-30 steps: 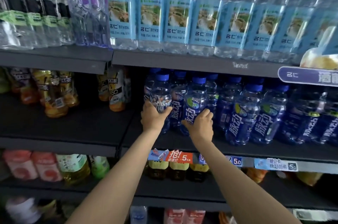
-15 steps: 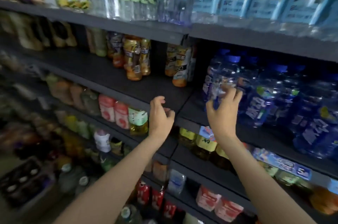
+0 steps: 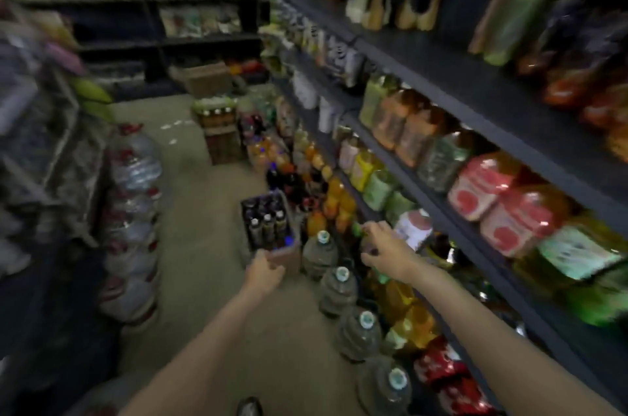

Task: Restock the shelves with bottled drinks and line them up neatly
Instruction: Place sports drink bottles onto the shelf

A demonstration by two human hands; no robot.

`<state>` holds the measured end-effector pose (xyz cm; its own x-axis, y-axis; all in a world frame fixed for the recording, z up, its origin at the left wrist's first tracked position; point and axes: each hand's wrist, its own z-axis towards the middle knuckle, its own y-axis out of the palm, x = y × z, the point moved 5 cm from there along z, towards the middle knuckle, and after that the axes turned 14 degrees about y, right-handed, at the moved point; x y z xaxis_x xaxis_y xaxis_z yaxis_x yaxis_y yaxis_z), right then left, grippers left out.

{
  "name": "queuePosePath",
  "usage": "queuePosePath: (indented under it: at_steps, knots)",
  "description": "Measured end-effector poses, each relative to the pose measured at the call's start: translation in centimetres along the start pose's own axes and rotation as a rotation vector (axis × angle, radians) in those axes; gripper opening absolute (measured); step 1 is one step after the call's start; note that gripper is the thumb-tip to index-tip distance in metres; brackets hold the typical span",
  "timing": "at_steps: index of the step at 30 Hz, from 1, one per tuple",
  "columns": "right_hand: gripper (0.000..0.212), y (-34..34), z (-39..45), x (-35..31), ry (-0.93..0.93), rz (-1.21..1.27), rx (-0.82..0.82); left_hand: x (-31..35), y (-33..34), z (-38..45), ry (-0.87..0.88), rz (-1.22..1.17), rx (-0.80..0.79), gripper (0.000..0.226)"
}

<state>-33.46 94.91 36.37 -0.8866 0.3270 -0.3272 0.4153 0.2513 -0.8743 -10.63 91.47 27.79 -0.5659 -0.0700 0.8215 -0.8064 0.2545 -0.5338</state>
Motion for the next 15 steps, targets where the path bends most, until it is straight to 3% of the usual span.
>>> queuePosePath:
  at_steps: [2, 5, 7, 10, 15]
  knots:
    - [0.045, 2.8, 4.2, -3.1, 0.042, -0.009, -0.111, -4.3, -4.1, 2.7, -0.068, 0.039, -0.058, 0.013]
    - [0.046, 5.8, 9.0, -6.4, 0.114, 0.024, -0.248, -8.7, -9.4, 5.9, -0.153, 0.124, -0.128, 0.029]
    - [0.045, 7.0, 12.2, -8.1, 0.169, 0.052, -0.327, -10.3, -12.1, 8.4, -0.185, 0.133, -0.121, 0.021]
    - [0.036, 8.3, 17.7, -10.2, 0.229, 0.113, -0.362, -12.0, -14.3, 12.3, -0.21, 0.115, -0.13, 0.003]
    - [0.016, 12.2, 28.6, -12.3, 0.273, 0.162, -0.395, -14.9, -15.1, 20.8, -0.214, 0.143, -0.159, 0.021]
